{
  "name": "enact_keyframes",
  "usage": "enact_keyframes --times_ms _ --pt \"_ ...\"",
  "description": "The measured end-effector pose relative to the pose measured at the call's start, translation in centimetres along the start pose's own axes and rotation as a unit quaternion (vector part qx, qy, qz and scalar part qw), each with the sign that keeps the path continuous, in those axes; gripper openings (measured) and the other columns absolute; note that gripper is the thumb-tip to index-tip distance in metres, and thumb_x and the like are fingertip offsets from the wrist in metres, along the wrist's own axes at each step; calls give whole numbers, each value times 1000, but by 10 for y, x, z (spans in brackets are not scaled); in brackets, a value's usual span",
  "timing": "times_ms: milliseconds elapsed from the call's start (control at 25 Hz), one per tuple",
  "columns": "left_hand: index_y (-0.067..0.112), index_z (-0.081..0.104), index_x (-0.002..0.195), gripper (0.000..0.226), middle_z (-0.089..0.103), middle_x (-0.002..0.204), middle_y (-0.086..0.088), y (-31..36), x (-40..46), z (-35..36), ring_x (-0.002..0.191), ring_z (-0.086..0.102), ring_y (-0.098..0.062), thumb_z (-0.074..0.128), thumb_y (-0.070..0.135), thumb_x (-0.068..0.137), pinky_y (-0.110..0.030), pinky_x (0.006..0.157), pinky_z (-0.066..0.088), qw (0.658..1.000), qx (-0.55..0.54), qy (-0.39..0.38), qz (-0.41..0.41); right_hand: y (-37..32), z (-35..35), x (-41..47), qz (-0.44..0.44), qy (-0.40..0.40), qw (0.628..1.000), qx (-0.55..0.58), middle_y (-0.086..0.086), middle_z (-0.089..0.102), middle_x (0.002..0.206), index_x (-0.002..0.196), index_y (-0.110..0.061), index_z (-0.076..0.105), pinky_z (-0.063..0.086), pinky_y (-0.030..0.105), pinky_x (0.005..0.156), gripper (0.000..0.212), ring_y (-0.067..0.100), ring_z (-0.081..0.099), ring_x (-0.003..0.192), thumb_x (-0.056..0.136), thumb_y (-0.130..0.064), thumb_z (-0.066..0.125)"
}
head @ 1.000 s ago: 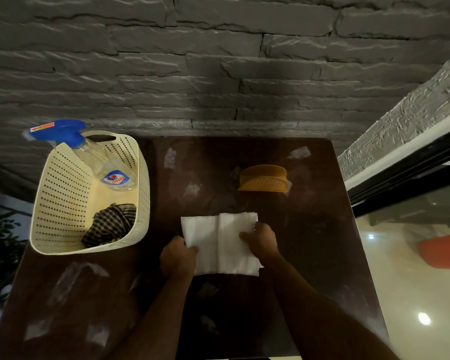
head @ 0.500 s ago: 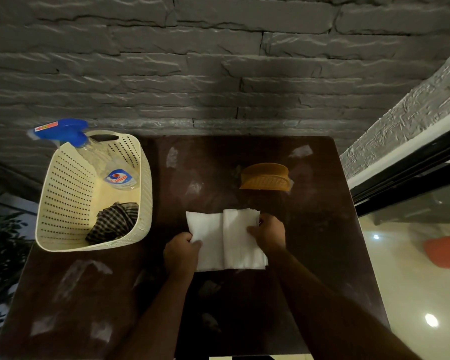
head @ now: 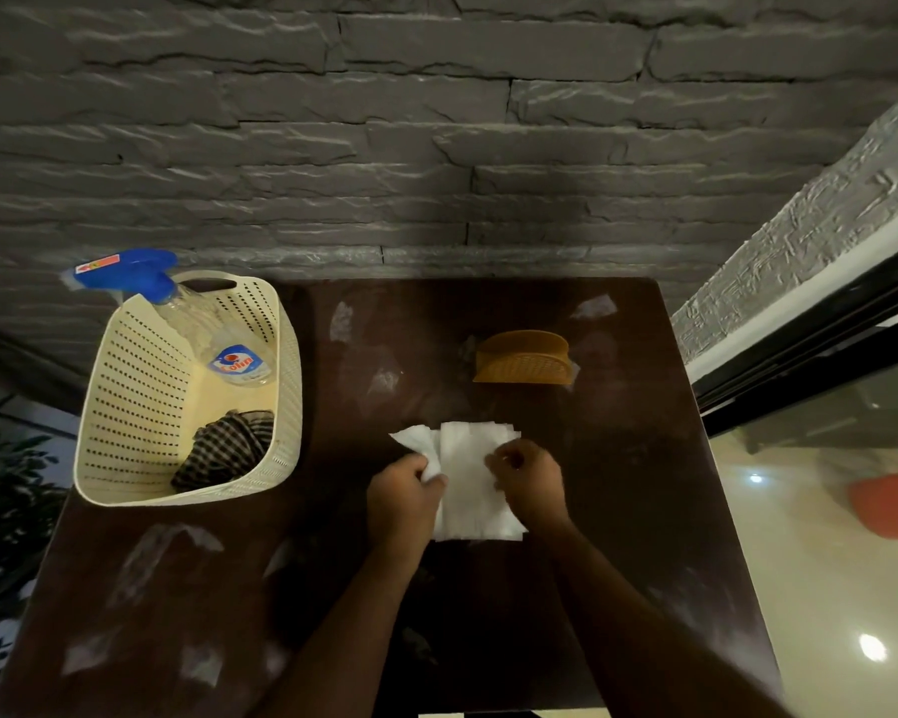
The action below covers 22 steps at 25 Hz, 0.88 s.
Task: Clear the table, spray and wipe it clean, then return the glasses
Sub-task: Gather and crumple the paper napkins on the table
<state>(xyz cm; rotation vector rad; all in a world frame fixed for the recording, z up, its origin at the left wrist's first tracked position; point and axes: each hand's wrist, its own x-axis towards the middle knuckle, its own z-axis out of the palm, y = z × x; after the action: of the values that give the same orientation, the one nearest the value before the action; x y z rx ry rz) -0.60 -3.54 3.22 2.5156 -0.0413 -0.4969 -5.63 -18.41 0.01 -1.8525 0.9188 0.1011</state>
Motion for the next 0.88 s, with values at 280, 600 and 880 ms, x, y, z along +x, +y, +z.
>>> enact_keyframes --times_ms 280,600,880 --pt "27 57 121 28 60 114 7 43 -12 36 102 59 -8 57 23 94 -21 80 51 993 26 -94 67 -6 -4 -7 68 -143 971 178 9 68 82 91 -6 66 56 27 59 46 19 69 74 90 -51 57" --pt "21 62 125 32 63 124 4 14 -1 41 111 59 -10 56 16 94 -27 94 50 986 -89 -127 57 19 -18 21 113 -48 992 23 1 64 76 86 -18 64 57 38 66 11 15 62 68 93 -24 60" --pt "30 44 140 49 40 138 1 2 16 40 119 49 -18 57 24 93 -32 95 46 969 149 -152 126 16 -17 10 76 51 992 -84 0 64 105 111 -19 62 54 32 75 23 17 62 94 92 -30 58"
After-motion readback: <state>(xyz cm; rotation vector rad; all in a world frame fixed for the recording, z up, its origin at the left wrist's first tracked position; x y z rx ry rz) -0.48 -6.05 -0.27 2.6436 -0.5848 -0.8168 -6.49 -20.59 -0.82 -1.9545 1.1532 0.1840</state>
